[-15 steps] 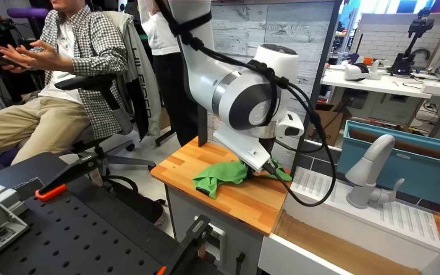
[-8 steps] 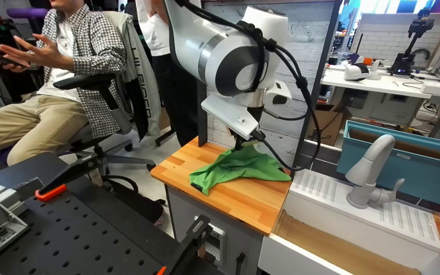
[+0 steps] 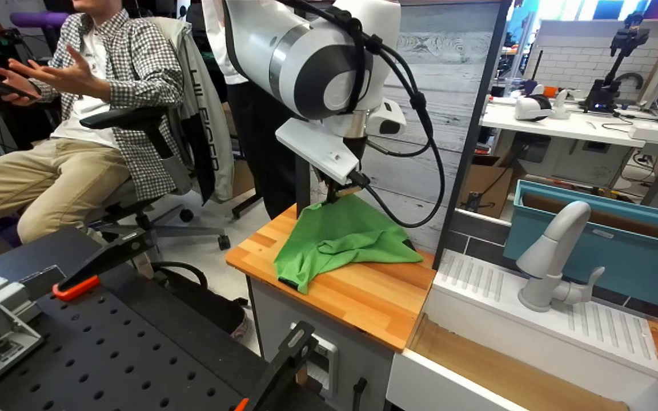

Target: Unfold the green cloth

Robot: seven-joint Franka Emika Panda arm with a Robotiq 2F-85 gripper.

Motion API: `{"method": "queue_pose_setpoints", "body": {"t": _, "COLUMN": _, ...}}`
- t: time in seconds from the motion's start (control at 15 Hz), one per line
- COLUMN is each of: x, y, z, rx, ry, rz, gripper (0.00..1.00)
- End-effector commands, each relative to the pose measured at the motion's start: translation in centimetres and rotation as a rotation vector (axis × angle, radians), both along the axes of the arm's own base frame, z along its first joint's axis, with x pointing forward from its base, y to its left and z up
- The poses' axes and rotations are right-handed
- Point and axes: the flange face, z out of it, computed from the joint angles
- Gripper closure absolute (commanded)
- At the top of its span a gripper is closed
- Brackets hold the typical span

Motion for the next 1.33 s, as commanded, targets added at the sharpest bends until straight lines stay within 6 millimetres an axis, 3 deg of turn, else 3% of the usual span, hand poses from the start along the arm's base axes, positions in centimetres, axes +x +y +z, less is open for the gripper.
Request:
{"method": "queue_pose_setpoints", "body": {"t": 0.0, "x": 0.4, "y": 0.7, "z": -0.3, "rx": 0.032, "ry": -0.012, "rz": 0.017, "gripper": 0.99}}
{"method": "queue_pose_setpoints", "body": {"t": 0.53, "x": 1.3, "y": 1.1, "z": -4.0, "rx": 0.052, "ry": 0.007, "rz": 0.035, "gripper": 0.99}}
{"method": "queue_pose_setpoints", "body": {"t": 1.27, "x": 4.3, "y": 2.3, "z": -8.1, "rx": 0.068, "ry": -0.019, "rz": 0.045, "gripper": 0.99}}
